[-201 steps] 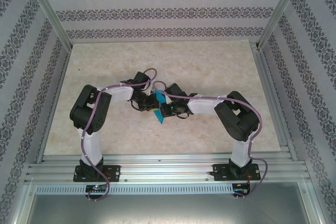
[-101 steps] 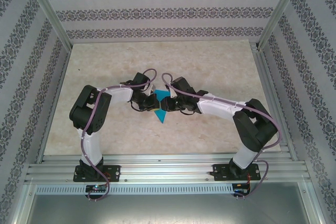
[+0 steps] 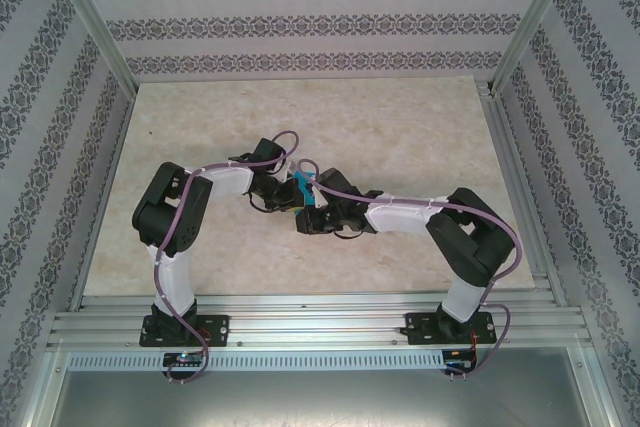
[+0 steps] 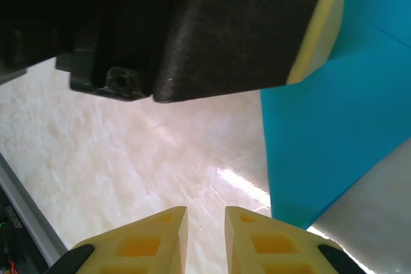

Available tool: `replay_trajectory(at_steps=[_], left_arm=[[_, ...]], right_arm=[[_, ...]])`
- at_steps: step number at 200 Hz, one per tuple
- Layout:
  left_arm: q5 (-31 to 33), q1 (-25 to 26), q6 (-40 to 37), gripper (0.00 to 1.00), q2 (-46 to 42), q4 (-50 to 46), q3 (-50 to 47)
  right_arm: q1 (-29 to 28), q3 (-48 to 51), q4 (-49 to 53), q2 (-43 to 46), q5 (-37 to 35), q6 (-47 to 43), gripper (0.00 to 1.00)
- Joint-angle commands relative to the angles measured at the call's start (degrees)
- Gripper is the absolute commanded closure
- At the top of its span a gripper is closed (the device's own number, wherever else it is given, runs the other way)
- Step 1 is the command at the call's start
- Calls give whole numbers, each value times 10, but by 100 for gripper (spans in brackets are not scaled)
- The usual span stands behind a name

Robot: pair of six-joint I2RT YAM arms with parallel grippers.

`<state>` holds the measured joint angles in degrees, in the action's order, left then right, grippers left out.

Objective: Fold a paper plane with a square sheet of paper (fold left side to right side)
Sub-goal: Third fold the triangle at the center of the table.

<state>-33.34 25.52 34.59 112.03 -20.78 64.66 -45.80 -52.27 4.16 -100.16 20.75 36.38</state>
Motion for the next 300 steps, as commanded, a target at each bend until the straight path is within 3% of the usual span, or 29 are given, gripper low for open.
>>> replay_trajectory(at_steps=[1, 177, 213, 254, 300], left_arm=[[52, 5, -10, 92, 35, -20, -13], [62, 3, -29, 91, 27, -54, 14], [72, -21, -55, 86, -4, -102, 51], [98, -43, -78, 87, -70, -134, 59], [49, -31, -52, 90, -124, -63, -23]], right_arm=[[7, -2, -22, -17, 10, 2, 78], [15, -20, 45, -66, -16, -35, 81], [17, -1, 63, -65, -19, -38, 83], [18, 15, 60, -67, -13, -36, 86], [20, 21, 54, -70, -11, -37, 87]])
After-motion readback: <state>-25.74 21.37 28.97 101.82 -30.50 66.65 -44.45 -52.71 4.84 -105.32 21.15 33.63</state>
